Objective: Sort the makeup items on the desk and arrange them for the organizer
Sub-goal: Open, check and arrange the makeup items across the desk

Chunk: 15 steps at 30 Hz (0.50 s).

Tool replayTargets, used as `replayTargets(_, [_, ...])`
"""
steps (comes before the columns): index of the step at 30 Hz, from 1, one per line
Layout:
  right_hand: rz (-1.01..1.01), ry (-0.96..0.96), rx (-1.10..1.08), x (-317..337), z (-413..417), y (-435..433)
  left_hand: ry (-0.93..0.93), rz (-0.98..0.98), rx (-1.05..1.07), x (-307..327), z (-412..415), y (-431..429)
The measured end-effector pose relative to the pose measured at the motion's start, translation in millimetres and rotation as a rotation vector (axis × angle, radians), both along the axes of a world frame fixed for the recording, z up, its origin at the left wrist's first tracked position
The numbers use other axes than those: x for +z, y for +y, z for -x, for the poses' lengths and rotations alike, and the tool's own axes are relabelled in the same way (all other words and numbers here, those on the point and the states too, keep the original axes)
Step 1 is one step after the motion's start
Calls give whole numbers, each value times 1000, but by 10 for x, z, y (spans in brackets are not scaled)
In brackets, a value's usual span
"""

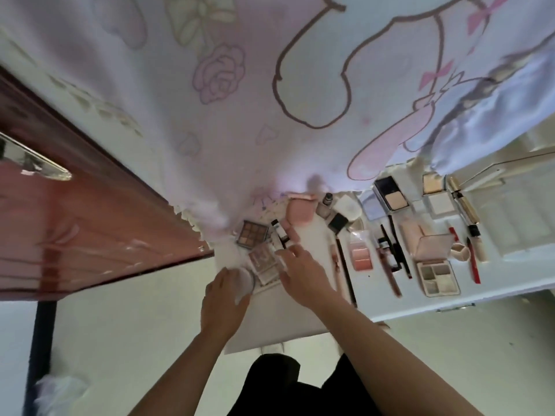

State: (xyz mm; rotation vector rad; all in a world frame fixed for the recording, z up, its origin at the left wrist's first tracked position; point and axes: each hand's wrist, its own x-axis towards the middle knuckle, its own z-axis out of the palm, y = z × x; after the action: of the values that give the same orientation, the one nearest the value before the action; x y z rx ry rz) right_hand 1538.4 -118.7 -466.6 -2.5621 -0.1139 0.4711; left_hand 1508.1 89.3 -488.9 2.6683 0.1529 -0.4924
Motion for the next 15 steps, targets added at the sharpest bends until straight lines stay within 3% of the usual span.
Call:
replayTargets(6, [182,-36,343,-178,-300,347,11,80,-35,-120,-123,192])
replayTargets(11, [233,-7,249,-102,-295,281,21,151,-36,-166,-131,251])
replayTargets(15, [-30,102,-146,23,-40,109,31,244,25,-82,-152,201])
